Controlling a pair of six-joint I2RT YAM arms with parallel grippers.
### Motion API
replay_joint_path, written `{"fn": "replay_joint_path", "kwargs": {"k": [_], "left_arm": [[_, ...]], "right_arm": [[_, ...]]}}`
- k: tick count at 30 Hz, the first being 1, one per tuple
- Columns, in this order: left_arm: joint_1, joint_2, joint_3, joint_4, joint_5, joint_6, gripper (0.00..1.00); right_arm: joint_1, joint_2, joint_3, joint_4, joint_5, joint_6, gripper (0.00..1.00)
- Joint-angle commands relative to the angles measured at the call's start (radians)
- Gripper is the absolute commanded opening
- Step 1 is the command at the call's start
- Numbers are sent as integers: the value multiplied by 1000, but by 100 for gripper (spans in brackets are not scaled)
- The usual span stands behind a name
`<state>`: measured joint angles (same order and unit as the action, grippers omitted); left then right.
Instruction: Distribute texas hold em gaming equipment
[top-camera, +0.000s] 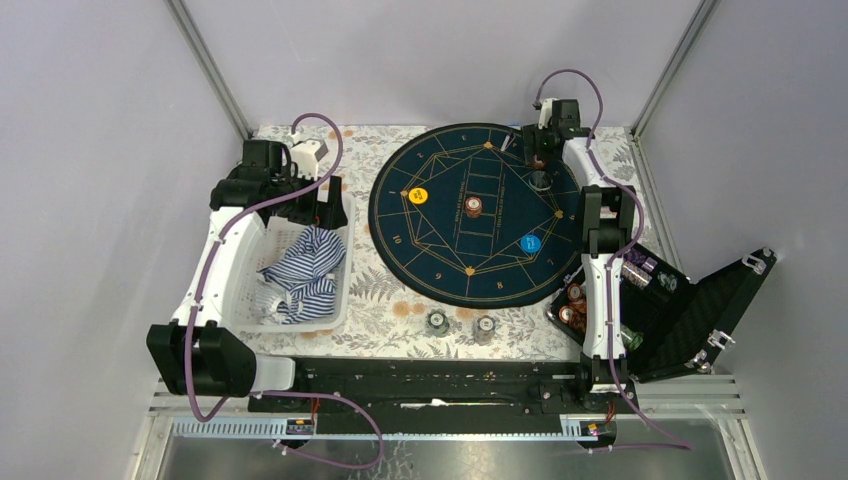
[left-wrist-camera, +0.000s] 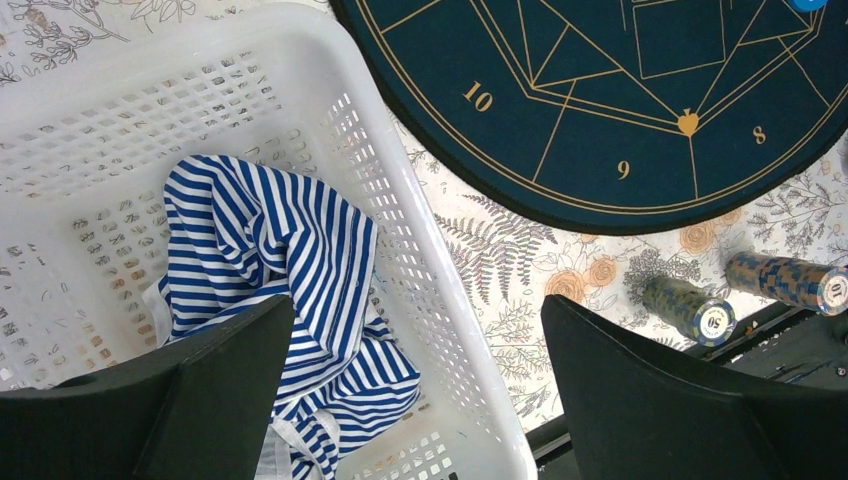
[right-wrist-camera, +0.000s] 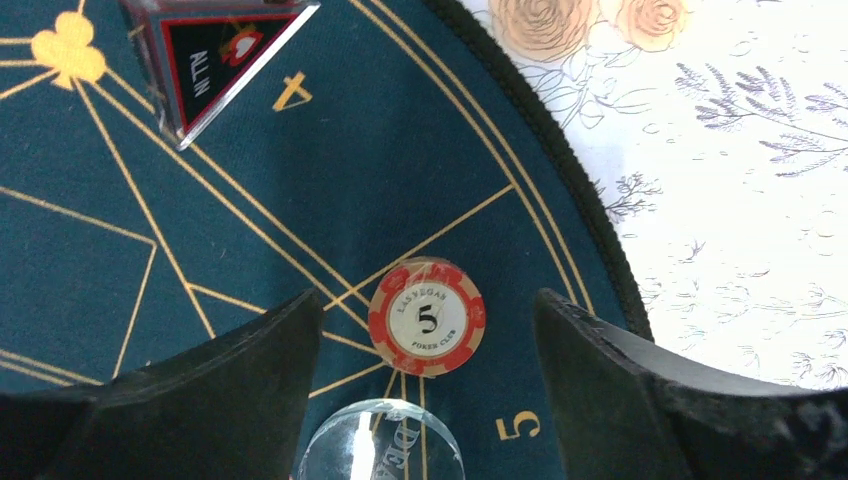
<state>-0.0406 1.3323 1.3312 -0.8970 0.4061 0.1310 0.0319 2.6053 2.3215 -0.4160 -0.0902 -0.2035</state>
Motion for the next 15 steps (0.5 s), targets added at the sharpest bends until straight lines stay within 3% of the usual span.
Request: {"fn": "replay_joint_path", "kwargs": {"k": [1,5,11,15], "left_arm": [[-10,-7,30,29,-8,5,99],[-10,-9,24,30,4,2,99],[-10,-7,27,30,21,-1,99],[-10,-14,19,36,25,-2,99]], "right_arm": [[8,-125,15,-41,-75,10,89],[36,-276,-107,-69,-168,-19,99],[133,-442,-267,-117,-299,-33,100],[218,-476,-338,-149,-285,-44,100]]}}
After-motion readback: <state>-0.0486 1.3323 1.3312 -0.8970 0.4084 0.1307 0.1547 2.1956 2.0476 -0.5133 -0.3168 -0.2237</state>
